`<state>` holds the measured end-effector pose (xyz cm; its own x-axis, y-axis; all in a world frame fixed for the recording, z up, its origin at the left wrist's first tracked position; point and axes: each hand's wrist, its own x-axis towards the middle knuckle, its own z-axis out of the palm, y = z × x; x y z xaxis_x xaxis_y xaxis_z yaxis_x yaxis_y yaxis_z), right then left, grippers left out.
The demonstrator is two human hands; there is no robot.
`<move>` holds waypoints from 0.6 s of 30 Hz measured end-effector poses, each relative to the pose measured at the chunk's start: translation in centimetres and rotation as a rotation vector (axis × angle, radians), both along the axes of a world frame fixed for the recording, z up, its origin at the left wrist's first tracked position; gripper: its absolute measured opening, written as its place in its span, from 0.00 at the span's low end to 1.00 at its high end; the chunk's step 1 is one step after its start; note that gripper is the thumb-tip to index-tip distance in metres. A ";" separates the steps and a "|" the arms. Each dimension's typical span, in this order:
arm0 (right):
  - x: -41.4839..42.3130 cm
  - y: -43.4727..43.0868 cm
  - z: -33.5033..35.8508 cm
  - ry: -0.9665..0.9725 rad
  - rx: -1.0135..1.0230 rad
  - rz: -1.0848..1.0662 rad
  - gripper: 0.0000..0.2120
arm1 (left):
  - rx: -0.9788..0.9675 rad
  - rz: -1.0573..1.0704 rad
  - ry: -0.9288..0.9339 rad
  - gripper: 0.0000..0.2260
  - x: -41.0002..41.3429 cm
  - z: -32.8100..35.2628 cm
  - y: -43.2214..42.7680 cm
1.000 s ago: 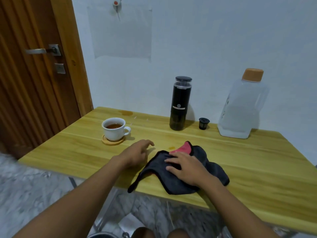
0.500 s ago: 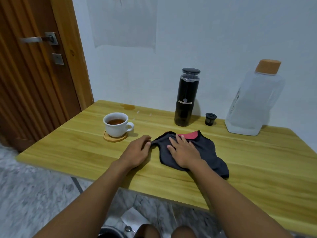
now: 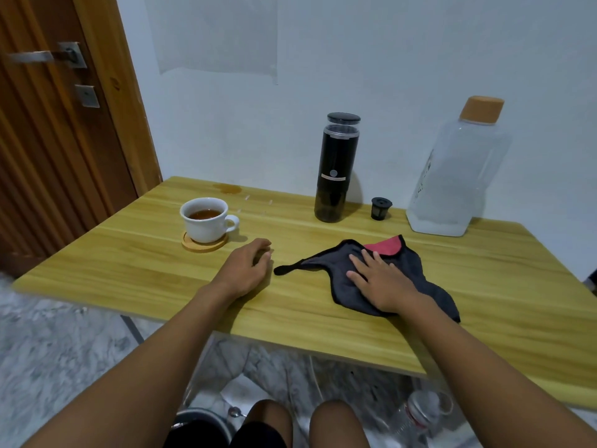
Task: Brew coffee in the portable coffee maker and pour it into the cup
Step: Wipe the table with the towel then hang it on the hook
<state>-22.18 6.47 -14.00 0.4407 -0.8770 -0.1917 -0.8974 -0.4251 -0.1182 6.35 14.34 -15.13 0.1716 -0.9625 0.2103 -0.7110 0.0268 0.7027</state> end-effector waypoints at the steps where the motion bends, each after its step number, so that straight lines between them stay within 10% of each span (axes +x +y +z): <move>1: -0.2 0.6 -0.1 0.001 -0.004 0.016 0.28 | 0.001 0.000 0.003 0.17 0.0 0.1 0.0; 18: 8.0 5.0 -1.3 -0.081 -0.018 0.168 0.28 | 0.035 -0.017 0.093 0.15 0.4 0.5 -0.2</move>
<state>-14.22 11.49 -15.35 0.5944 -0.7929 -0.1341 -0.8016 -0.5708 -0.1780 6.76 14.14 -14.62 0.1724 -0.9719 0.1600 -0.6421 0.0123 0.7665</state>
